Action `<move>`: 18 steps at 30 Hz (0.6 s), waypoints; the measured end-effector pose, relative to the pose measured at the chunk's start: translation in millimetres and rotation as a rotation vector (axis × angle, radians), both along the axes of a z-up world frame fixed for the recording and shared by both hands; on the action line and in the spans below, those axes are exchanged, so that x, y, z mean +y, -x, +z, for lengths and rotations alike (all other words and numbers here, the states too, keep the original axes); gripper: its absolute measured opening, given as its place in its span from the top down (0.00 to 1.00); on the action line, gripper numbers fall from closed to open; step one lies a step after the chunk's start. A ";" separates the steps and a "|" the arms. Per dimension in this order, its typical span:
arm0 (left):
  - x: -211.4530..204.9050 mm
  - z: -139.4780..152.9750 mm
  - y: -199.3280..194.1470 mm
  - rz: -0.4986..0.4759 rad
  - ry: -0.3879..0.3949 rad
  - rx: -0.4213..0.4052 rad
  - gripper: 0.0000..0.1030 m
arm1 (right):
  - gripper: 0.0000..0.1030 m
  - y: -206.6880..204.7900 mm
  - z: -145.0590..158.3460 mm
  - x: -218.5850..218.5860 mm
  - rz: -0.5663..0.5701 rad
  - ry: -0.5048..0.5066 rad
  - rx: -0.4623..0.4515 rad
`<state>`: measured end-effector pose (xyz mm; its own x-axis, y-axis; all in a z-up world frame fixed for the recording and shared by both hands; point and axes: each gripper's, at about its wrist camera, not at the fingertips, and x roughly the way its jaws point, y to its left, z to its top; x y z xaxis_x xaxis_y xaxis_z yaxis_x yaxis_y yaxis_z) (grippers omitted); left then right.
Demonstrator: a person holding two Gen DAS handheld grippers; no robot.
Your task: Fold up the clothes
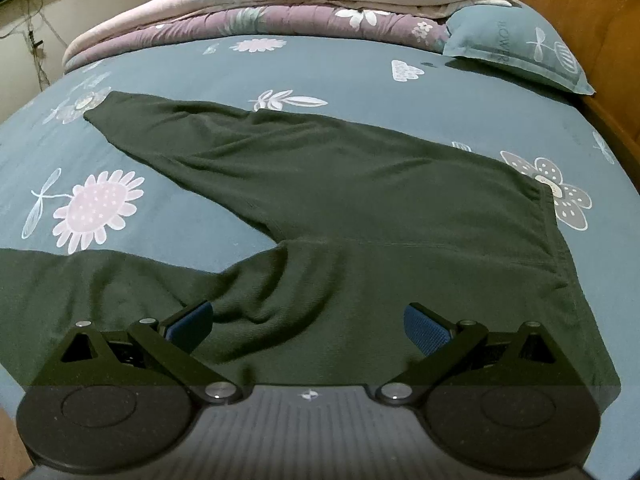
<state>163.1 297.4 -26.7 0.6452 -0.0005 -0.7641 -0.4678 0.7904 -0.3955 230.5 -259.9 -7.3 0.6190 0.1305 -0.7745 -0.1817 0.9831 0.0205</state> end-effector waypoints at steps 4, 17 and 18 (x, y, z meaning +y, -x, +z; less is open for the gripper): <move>3.0 -2.2 0.8 -0.015 0.048 -0.008 1.00 | 0.00 -0.6 -0.4 4.6 0.004 -0.002 0.009; -71.6 -45.0 -46.5 -0.287 0.031 0.022 0.78 | 0.00 -3.3 2.2 46.8 0.096 0.000 0.030; -69.0 -45.6 -46.3 -0.265 -0.004 0.034 0.83 | 0.00 -1.8 2.5 47.6 0.098 0.003 0.033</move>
